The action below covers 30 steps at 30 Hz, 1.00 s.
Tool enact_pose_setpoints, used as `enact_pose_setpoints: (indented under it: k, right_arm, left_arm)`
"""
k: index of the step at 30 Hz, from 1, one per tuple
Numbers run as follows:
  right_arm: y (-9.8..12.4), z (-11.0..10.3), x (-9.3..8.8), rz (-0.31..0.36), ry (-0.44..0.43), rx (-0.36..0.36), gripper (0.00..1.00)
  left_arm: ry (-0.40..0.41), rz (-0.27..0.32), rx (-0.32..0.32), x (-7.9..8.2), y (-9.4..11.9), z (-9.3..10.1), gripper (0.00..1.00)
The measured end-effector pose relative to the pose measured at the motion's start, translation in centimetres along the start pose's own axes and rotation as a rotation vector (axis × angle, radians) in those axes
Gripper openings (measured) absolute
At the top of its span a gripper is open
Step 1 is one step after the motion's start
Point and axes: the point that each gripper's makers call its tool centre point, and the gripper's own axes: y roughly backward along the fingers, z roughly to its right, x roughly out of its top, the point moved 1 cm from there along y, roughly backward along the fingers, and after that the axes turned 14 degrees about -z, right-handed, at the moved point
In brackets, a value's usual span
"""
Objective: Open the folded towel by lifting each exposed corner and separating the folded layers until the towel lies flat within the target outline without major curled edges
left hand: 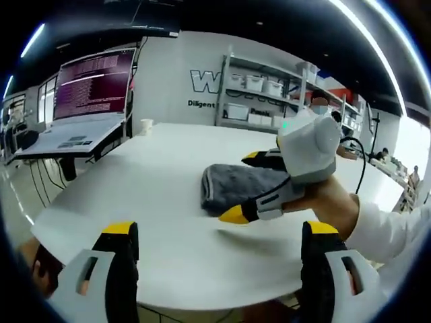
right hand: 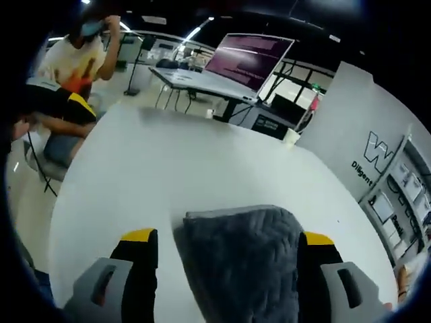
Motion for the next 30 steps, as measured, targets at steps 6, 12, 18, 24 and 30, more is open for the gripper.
enact_pose_setpoints:
  k: [6, 12, 18, 24, 30]
  right_arm:
    - [-0.7, -0.7, 0.4, 0.003, 0.037, 0.012, 0.6]
    - [-1.0, -1.6, 0.6, 0.018, 0.061, 0.062, 0.35]
    - [-1.3, -2.2, 0.3, 0.018, 0.075, 0.096, 0.21]
    - [-1.1, -2.1, 0.2, 0.052, 0.056, 0.145, 0.04]
    - [-0.8, -1.8, 0.0, 0.067, 0.042, 0.155, 0.0]
  left_arm:
    - [0.017, 0.005, 0.003, -0.4, 0.3, -0.6, 1.0]
    - [0.032, 0.017, 0.002, -0.5, 0.6, -0.9, 1.0]
    - [0.04, 0.023, -0.005, -0.6, 0.8, -1.1, 1.0]
    - [0.038, 0.019, -0.01, -0.6, 0.6, -0.9, 1.0]
    - [0.038, 0.022, -0.013, -0.6, 0.7, -0.8, 1.0]
